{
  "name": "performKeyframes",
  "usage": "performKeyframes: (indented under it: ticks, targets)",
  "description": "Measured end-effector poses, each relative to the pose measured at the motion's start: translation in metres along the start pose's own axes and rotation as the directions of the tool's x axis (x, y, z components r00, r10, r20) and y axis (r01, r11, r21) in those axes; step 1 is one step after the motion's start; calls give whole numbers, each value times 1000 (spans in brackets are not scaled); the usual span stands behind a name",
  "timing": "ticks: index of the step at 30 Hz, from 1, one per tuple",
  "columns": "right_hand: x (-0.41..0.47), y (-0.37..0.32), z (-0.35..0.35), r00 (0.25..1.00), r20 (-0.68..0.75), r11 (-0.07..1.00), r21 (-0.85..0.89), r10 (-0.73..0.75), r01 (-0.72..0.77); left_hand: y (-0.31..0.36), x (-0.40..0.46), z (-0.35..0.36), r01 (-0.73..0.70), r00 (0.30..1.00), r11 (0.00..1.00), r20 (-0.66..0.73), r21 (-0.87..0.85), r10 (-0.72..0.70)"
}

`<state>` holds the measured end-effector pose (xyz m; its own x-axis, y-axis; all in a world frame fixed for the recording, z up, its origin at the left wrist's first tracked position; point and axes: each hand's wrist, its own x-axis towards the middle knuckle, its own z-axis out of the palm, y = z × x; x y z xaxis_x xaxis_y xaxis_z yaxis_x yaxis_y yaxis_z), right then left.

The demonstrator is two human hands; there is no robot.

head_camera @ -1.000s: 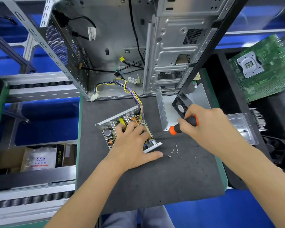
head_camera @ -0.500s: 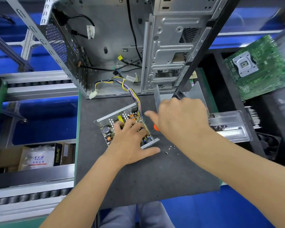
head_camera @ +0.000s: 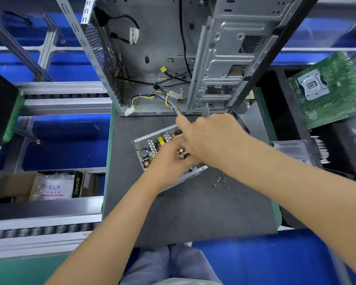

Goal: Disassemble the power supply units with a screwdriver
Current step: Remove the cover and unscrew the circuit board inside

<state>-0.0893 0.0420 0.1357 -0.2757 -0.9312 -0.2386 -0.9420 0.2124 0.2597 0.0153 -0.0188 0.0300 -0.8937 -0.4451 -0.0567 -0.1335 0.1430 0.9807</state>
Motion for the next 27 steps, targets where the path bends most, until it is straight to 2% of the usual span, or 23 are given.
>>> performKeyframes:
  ticks: [2, 7, 10, 12, 14, 16, 20, 23, 27]
  targets:
    - [0, 13, 1, 999, 23, 997, 57, -46, 44, 2, 3, 1, -8, 999, 999, 40, -44, 10]
    - [-9, 34, 6, 986, 102, 983, 139, -134, 119, 3, 17, 16, -34, 999, 999, -14, -4, 34]
    - [-14, 43, 8, 986, 90, 947, 304, -140, 107, 0, 22, 20, -42, 997, 999, -69, 27, 43]
    - [-17, 47, 6, 995, 90, 905, 426, -43, 0, 0, 23, 21, -21, 995, 997, -97, 71, 28]
    - [-20, 45, 3, 987, 120, 937, 319, 106, -139, 1, 24, 24, -25, 990, 995, -136, 98, 39]
    - [-20, 40, 3, 983, 122, 968, 194, 140, -162, 2, 26, 27, -34, 985, 994, -165, 107, 51]
    - [-16, 41, 2, 979, 197, 950, 291, 54, -111, 0, 26, 21, -10, 993, 999, -117, 49, 16]
    - [-12, 44, -1, 961, 272, 930, 362, -40, -63, 2, 20, 12, -49, 998, 997, -25, 58, 50]
    - [-10, 46, -1, 945, 304, 936, 353, -116, 1, 5, 19, 3, -26, 999, 998, 48, 60, 24]
